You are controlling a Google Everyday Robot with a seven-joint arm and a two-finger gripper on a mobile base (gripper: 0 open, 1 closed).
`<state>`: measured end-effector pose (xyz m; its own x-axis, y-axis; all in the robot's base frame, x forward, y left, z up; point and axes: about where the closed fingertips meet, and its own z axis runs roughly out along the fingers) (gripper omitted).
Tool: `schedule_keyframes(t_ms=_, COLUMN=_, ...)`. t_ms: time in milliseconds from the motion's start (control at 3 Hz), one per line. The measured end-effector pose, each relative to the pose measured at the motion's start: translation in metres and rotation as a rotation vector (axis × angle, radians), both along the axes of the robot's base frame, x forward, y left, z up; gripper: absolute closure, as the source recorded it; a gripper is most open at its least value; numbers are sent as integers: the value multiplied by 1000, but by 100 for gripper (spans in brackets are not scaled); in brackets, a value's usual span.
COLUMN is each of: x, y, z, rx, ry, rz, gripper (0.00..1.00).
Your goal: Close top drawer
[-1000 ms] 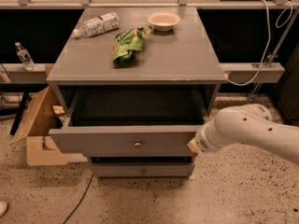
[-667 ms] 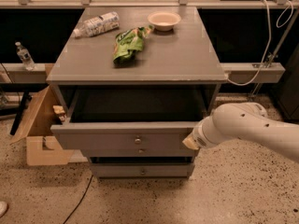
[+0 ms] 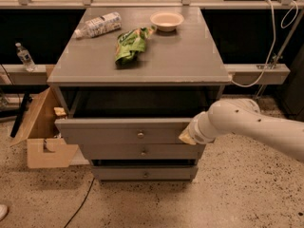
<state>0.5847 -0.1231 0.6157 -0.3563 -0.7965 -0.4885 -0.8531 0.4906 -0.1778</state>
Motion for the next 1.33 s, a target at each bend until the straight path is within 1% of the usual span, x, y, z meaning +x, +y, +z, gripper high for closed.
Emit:
schedule_keyframes(t_ms=333, x=26, y=0, z=3, rx=-26, ry=-75, rz=7, gripper=100)
schedule_keyframes(t_ms=667, x=42, y=-5, z=8, rx=-27, ry=-122, rz=-6, gripper=100)
schedule_keyframes(t_ms=1000, x=56, y=-8, z=11, rx=-20, ry=-153, rz=-15, gripper=100)
schedule_keyframes(t_ms=1333, x=64, y=-10, z=16, rx=-20, ry=-180, rz=-21, gripper=100)
